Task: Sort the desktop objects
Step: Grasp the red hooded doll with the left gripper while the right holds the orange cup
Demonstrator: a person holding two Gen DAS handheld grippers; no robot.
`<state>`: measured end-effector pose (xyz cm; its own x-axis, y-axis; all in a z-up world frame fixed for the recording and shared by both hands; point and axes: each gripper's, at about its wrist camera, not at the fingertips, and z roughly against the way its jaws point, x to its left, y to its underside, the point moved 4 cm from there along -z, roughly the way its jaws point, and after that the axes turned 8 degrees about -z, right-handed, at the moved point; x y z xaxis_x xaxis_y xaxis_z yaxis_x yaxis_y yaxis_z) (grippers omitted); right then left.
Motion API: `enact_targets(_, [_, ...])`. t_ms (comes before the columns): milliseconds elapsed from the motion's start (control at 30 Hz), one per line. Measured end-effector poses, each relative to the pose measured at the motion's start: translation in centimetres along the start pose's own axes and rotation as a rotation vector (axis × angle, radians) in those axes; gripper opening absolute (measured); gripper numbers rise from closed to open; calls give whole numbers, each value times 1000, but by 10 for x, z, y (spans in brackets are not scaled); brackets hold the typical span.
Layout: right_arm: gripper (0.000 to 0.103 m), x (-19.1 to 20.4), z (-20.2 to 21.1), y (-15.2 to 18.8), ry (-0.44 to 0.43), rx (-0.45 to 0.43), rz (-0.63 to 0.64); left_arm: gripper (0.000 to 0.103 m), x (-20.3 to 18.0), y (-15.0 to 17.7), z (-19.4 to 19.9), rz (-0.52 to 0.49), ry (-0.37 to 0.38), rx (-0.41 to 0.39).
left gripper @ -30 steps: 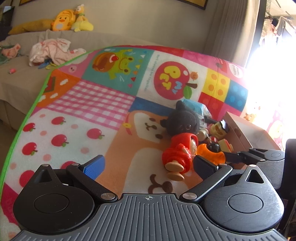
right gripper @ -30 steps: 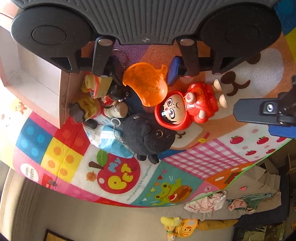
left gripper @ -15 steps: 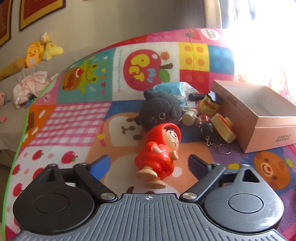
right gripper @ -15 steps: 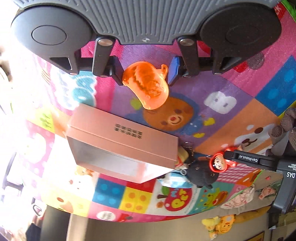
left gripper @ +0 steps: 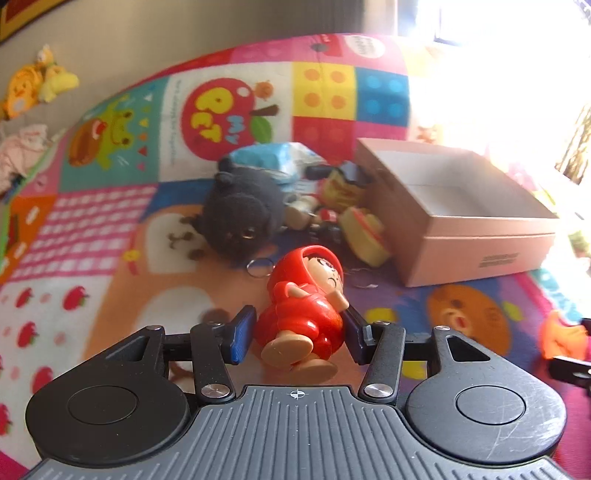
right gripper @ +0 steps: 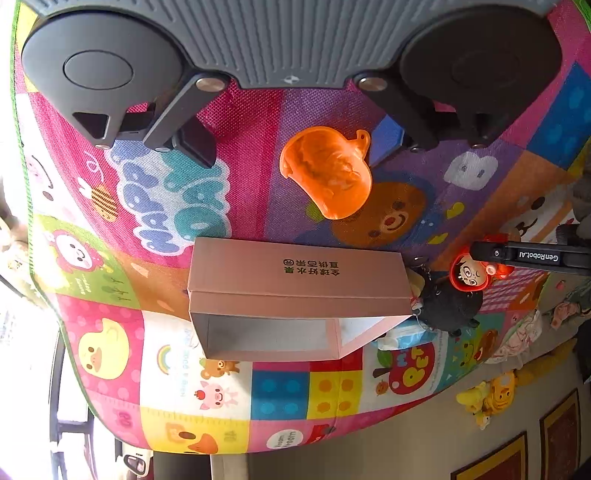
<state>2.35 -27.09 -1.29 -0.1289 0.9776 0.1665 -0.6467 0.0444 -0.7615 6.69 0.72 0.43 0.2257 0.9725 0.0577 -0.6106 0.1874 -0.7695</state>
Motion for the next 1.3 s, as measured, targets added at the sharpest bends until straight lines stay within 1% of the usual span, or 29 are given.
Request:
enact_targets(33, [90,1,0,0,1,-2,3,55,-11,3,6,8,57,0])
enact_targets(100, [92,2,0,0,4,-3,7,55,-28,10,13,3,117,3])
enact_targets(200, [96,2,0,0,10,-3,5,56,-43,21,18,-5,160,16])
enact_targets(233, [98,2,0,0,11,-2,5,56,-45,24,18,-10,164,19])
enact_targets(267, [98,2,-1,0,13,-2,5,58,-46,26,18,-18,161,21])
enact_targets(367, [99,2,-2,1,18,5,8,74,-40,31,19,-40,114,19])
enact_targets(400, [99,2,-2,1,20,6,10,78,-36,32,19,-39,96,18])
enact_targets(433, [100,2,-3,1,20,7,11,79,-33,32,20,-37,82,18])
enact_targets(500, [100,2,-3,2,22,9,15,88,-23,32,20,-32,46,20])
enact_targets(567, [101,3,-3,2,25,11,20,94,-15,34,21,-39,-3,17])
enact_targets(667, [103,4,-4,2,28,12,28,97,-3,37,23,-51,-98,10])
enact_targets(733, [103,5,-4,3,30,11,34,98,8,40,20,-24,-138,24])
enact_targets(767, [103,6,-4,3,30,9,37,99,12,41,18,-3,-142,35])
enact_targets(833, [103,7,-3,3,30,4,48,100,19,46,16,44,-121,64])
enact_targets(933, [103,13,-2,3,22,-2,86,103,19,49,17,56,-109,64])
enact_targets(1000, [100,18,-1,3,10,-12,109,103,18,49,18,65,-103,65])
enact_targets(1067, [87,24,-2,3,-5,-15,133,103,16,50,18,57,-105,69])
enact_targets(1100, [84,27,-4,3,-11,-7,143,103,15,51,18,46,-108,70])
enact_targets(1167, [67,31,-8,4,-19,11,160,103,14,51,20,45,-103,72])
enact_targets(1200, [61,32,-7,3,-29,9,158,103,12,51,22,53,-80,69])
enact_targets(1233, [50,32,-7,2,-29,12,161,103,11,49,24,62,-43,61])
enact_targets(1267, [50,33,-7,2,-29,14,164,103,7,47,27,73,13,48])
enact_targets(1300, [50,33,-6,1,-26,14,164,103,2,44,29,75,45,33])
